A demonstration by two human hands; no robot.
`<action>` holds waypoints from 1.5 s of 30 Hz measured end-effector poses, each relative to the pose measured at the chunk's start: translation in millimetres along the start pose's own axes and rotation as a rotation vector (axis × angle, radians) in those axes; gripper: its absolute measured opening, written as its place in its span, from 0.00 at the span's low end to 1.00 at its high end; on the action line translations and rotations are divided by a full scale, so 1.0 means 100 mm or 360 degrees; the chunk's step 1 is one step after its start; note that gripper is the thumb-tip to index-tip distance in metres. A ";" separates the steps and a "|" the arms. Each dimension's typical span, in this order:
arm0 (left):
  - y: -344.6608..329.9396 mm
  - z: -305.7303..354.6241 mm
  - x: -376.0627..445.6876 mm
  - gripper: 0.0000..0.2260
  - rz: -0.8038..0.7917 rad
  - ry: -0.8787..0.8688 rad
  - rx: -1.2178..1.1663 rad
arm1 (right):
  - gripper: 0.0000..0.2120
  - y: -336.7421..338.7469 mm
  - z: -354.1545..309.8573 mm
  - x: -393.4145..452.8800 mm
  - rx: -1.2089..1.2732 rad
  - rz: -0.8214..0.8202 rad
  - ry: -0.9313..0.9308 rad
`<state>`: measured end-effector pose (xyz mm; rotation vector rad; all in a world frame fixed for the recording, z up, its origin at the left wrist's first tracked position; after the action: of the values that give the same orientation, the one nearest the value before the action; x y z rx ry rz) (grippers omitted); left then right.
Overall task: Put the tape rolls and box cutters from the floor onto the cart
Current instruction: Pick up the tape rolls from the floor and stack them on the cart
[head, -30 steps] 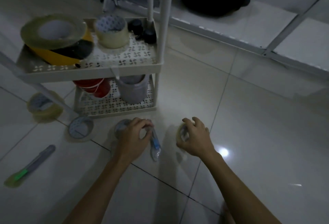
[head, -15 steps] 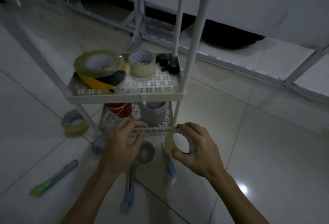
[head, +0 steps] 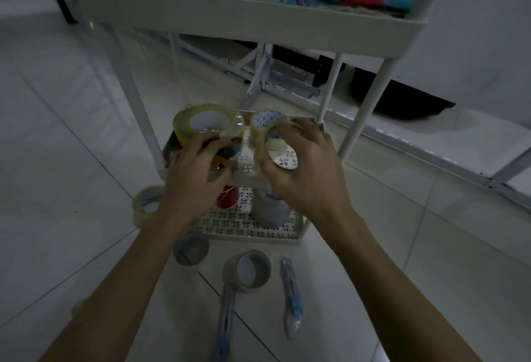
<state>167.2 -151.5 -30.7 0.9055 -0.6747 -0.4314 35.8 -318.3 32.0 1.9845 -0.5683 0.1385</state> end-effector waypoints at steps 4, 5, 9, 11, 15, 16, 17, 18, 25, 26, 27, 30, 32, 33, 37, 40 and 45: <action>-0.08 -0.04 -0.05 0.17 0.0053 -0.0014 0.0045 | 0.27 -0.08 0.11 0.26 -0.0123 -0.0091 -0.0176; -0.08 -0.04 -0.05 0.17 0.0064 -0.0015 0.0050 | 0.29 -0.10 0.15 0.30 -0.0125 -0.0133 -0.0206; -0.11 -0.05 -0.06 0.16 0.0109 -0.0027 0.0079 | 0.24 -0.26 0.27 0.32 -0.0105 -0.0350 -0.0305; -0.12 -0.05 -0.07 0.16 0.0128 -0.0054 0.0091 | 0.23 -0.32 0.29 0.28 -0.0124 -0.0334 -0.0327; -0.12 -0.06 -0.07 0.14 0.0149 -0.0082 0.0057 | 0.25 -0.32 0.27 0.22 -0.0108 -0.0242 -0.0353; -0.10 -0.06 -0.08 0.13 0.0162 -0.0103 -0.0010 | 0.23 -0.31 0.25 0.19 -0.0094 -0.0199 -0.0312; -0.06 -0.05 -0.11 0.12 0.0178 -0.0135 -0.0106 | 0.21 -0.31 0.21 0.14 -0.0081 -0.0149 -0.0248; -0.02 -0.05 -0.17 0.11 0.0195 -0.0172 -0.0195 | 0.20 -0.32 0.17 0.07 -0.0062 -0.0094 -0.0166; -0.12 -0.46 -1.14 0.07 0.0150 -0.0118 -0.0008 | 0.05 -0.87 -0.08 -0.49 0.0243 0.0014 0.0323; -0.18 -0.60 -1.26 0.07 0.0068 -0.0025 -0.0016 | 0.05 -1.02 -0.07 -0.53 0.0289 -0.0097 0.0278; -0.25 -0.75 -1.36 0.06 -0.0012 0.0084 -0.0042 | 0.05 -1.18 -0.05 -0.55 0.0316 -0.0205 0.0213; -0.43 -1.13 -1.56 0.06 -0.0164 0.0356 -0.0136 | 0.05 -1.61 0.01 -0.60 0.0300 -0.0443 0.0040; -0.51 -1.34 -1.56 0.08 -0.0208 0.0441 -0.0048 | 0.04 -1.83 0.01 -0.58 0.0315 -0.0537 -0.0007; -0.55 -1.44 -1.52 0.11 -0.0232 0.0459 0.0028 | 0.04 -1.90 0.01 -0.57 0.0327 -0.0557 -0.0015; -0.74 -1.77 -1.14 0.23 -0.0334 0.0601 0.0158 | 0.04 -2.16 -0.01 -0.46 0.0339 -0.0620 -0.0088; -0.91 -1.97 -0.94 0.25 -0.0478 0.0688 0.0197 | 0.04 -2.29 -0.02 -0.38 0.0400 -0.0640 -0.0114; -0.99 -2.14 -0.94 0.26 -0.0573 0.0781 0.0401 | 0.04 -2.30 0.03 -0.40 0.0508 -0.0608 -0.0071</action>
<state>241.7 -27.6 -239.1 1.3240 -0.1127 -0.4247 103.4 -223.1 -170.7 2.3741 -0.1928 -0.0560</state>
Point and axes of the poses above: each hand's wrist, its own x-axis towards the middle knuckle, its own y-axis out of the back of the hand, z = x × y, the point moved 1 cm from there along x, towards the middle knuckle, and after that the axes turned 8 degrees about -z, right-handed, at the moved point
